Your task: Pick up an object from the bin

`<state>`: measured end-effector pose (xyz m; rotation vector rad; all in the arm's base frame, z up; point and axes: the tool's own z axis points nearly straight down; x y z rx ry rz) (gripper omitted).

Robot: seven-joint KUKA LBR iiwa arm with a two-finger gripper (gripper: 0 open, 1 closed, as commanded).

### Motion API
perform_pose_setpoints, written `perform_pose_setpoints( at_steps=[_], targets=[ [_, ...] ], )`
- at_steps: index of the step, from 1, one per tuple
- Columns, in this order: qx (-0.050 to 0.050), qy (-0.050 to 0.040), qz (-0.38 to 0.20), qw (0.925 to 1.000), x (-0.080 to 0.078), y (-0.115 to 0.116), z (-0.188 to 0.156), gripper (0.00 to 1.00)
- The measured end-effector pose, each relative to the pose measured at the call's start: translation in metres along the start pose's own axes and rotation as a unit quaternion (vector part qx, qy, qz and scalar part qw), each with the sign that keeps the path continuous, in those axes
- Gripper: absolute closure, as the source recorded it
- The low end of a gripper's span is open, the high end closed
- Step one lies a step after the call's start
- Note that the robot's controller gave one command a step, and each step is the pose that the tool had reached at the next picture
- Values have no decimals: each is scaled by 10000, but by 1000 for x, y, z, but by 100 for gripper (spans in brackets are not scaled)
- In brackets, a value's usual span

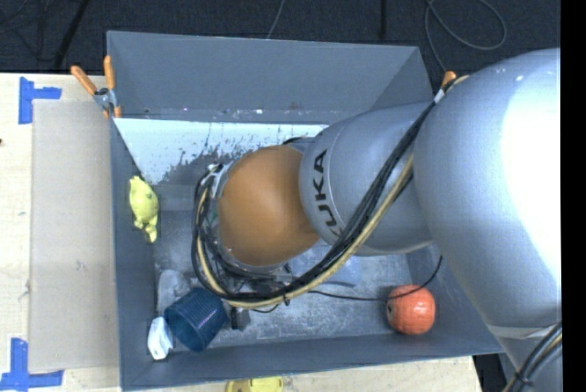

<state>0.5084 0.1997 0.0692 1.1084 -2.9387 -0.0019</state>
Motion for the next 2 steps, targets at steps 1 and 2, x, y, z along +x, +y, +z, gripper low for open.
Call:
perform_pose_setpoints(
  at_steps=[1,2],
  targets=[
    [-7,17,3,10000,1,1,-4,100],
    [-10,33,6,10000,2,1,-22,100]
  ],
)
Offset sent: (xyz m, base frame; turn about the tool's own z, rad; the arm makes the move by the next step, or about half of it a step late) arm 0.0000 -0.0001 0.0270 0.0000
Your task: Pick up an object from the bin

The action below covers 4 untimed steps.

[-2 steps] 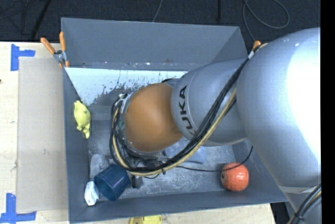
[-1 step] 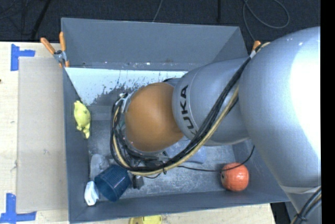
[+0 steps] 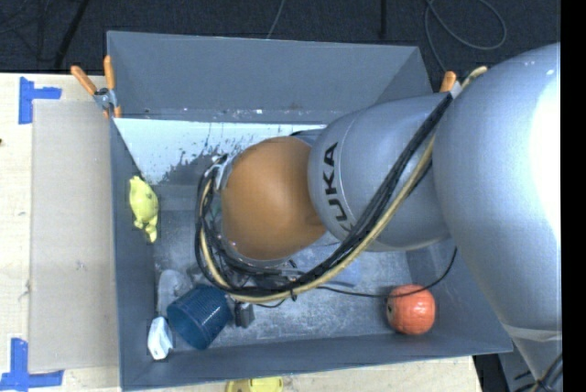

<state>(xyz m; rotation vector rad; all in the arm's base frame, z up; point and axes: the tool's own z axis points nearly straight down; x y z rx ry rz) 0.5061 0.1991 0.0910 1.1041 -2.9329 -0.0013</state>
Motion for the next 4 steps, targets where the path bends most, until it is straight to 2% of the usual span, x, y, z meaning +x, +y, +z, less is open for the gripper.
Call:
perform_pose_setpoints(
  at_steps=[1,2,4],
  targets=[
    [13,-29,-1,10000,-2,-1,-14,100],
    [3,-7,4,10000,0,0,-29,100],
    [18,-45,19,10000,-1,0,-67,100]
  ],
)
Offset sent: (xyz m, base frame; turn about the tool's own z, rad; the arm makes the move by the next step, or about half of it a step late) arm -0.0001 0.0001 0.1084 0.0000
